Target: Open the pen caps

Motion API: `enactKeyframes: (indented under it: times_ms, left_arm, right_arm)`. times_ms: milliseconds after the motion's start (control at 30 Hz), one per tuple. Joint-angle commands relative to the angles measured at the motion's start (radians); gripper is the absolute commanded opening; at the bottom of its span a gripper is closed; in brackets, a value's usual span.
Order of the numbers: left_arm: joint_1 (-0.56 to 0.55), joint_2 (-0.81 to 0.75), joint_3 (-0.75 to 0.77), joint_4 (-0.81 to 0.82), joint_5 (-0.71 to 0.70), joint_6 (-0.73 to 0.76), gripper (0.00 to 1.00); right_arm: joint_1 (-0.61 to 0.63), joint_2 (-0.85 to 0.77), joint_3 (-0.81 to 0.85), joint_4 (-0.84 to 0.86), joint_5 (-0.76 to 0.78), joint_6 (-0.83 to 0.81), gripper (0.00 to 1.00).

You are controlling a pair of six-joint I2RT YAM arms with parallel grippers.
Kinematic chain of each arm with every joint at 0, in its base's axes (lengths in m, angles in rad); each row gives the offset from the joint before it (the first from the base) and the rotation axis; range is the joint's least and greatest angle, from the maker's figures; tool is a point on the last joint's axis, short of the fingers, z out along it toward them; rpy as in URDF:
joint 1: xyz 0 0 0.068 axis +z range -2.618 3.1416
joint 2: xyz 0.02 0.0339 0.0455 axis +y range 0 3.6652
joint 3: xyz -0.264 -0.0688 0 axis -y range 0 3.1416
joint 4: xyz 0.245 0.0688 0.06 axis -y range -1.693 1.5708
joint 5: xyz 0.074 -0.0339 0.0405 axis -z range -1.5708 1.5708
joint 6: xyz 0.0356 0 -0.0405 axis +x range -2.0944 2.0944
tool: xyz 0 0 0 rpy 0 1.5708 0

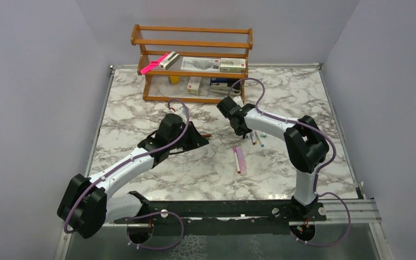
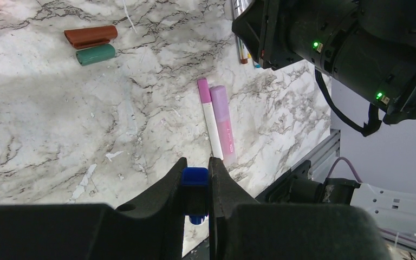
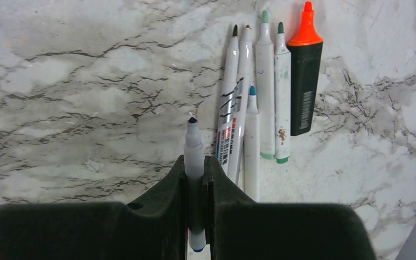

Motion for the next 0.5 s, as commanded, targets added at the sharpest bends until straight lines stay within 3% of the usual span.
enactKeyframes:
  times_ms: [0, 467]
  left_arm:
    - [0.013, -0.010, -0.001, 0.001, 0.016, 0.024, 0.00]
    - [0.021, 0.027, 0.014, 0.015, 0.028, 0.026, 0.00]
  right_arm:
    - [-0.018, 0.010, 0.004, -0.030, 0.064, -0.017, 0.01]
    - [-0.042, -0.005, -0.075, 0.002, 0.027, -0.012, 0.15]
